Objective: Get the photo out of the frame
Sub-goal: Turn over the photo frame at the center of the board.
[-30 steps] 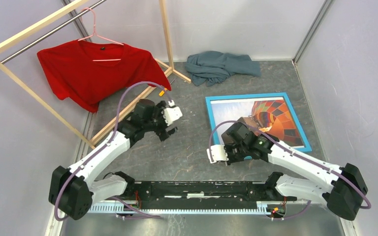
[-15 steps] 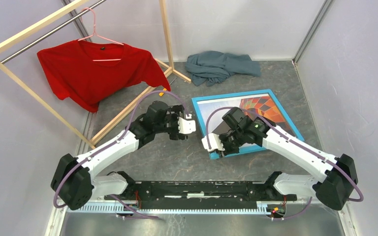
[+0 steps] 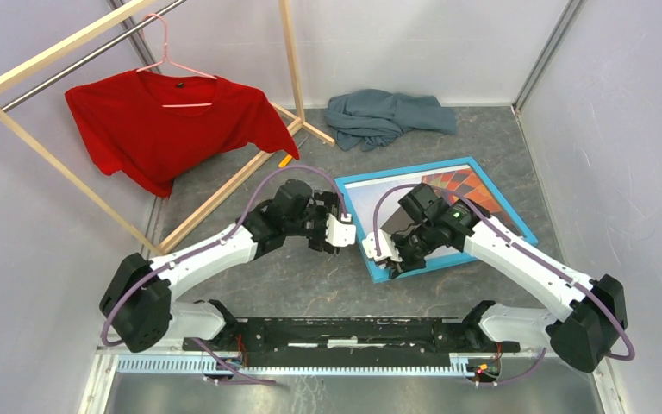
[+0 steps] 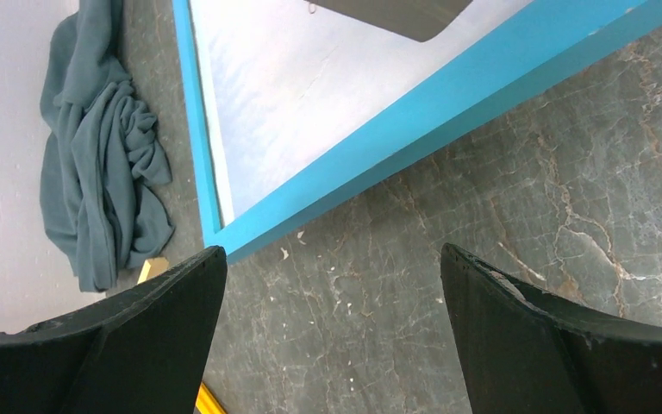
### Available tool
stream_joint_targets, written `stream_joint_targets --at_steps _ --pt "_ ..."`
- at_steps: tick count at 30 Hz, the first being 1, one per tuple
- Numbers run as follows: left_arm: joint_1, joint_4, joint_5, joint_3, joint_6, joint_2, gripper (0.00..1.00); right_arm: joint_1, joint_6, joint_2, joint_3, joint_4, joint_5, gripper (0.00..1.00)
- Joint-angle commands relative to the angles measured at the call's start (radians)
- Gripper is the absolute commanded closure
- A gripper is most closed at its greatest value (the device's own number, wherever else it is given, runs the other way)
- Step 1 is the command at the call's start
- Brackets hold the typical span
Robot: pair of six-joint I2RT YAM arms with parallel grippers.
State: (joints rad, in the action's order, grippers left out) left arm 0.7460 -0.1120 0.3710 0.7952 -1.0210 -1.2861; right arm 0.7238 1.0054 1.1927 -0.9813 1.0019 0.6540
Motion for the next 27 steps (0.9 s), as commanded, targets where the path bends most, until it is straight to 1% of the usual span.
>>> stream_joint_targets --at_steps 1,6,9,17,19,24,27 --pt "0.027 0.047 0.030 0.045 -0.048 -0.026 0.00 -0.029 0.076 -0.043 -0.070 0.029 0.163 1.00" --pt "0.042 0.061 0.019 0.062 -0.018 -0.046 0.00 -0.053 0.095 -0.055 -0.096 0.061 0.190 1.00" --pt "0.049 0.101 0.009 0.063 0.018 -0.055 0.00 -0.062 0.101 -0.062 -0.114 0.074 0.207 1.00" --pt "0.094 0.109 -0.073 0.124 0.065 -0.085 0.00 -0.075 0.127 -0.047 -0.145 0.121 0.255 1.00" --pt "0.103 0.097 -0.088 0.142 0.069 -0.093 0.02 -0.085 0.140 -0.044 -0.156 0.140 0.272 1.00" --pt "0.113 0.088 -0.119 0.153 0.071 -0.090 0.13 -0.108 0.167 -0.043 -0.192 0.179 0.301 1.00" --pt "0.113 0.078 -0.104 0.142 0.063 -0.078 0.14 -0.120 0.174 -0.051 -0.218 0.194 0.313 1.00"
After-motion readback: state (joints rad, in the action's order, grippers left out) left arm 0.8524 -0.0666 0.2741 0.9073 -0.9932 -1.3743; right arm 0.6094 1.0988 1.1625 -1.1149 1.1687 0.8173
